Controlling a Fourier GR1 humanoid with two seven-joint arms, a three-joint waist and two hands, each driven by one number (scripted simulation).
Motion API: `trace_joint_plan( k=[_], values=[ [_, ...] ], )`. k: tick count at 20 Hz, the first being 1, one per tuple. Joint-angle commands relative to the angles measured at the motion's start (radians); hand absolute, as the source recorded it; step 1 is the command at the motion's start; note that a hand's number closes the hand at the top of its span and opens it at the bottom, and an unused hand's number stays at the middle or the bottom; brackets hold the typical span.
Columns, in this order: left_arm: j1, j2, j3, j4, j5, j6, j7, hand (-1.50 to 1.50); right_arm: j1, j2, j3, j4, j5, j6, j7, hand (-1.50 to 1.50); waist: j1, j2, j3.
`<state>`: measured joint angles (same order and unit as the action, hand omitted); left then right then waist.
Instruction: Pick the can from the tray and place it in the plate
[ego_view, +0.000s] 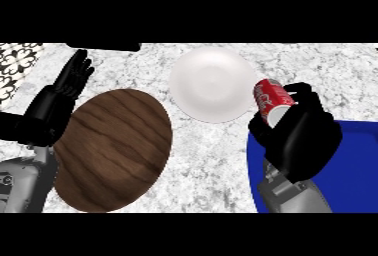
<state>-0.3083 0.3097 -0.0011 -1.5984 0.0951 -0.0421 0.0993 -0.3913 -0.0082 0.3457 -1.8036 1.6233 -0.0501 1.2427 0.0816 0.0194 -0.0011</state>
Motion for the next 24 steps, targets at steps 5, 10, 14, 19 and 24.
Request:
trace_joint_plan(
  k=[5,10,14,19,24],
  values=[
    [-0.057,0.001,-0.005,0.015,-0.001,-0.007,0.020,0.00,-0.234,0.008,-0.181,0.254,-0.116,-0.079,0.244,1.50,0.031,0.012,0.002],
    [-0.056,-0.026,-0.035,0.012,-0.009,-0.004,0.029,0.00,-0.330,0.008,-0.280,0.472,-0.126,-0.135,0.237,1.50,0.050,0.017,0.002],
    [-0.085,-0.005,-0.008,0.044,0.006,-0.025,0.017,0.00,-0.396,0.008,-0.323,0.631,-0.196,-0.166,0.211,1.50,0.046,0.021,0.002],
    [-0.055,-0.025,-0.024,0.033,-0.015,-0.003,0.003,0.00,-0.413,0.008,-0.443,0.697,-0.208,-0.333,0.189,-1.50,0.047,0.019,0.004],
    [-0.047,-0.035,-0.036,0.030,-0.012,-0.014,-0.012,0.00,-0.462,0.008,-0.505,0.797,-0.277,-0.480,0.082,-1.50,0.061,0.024,0.004]
  ],
)
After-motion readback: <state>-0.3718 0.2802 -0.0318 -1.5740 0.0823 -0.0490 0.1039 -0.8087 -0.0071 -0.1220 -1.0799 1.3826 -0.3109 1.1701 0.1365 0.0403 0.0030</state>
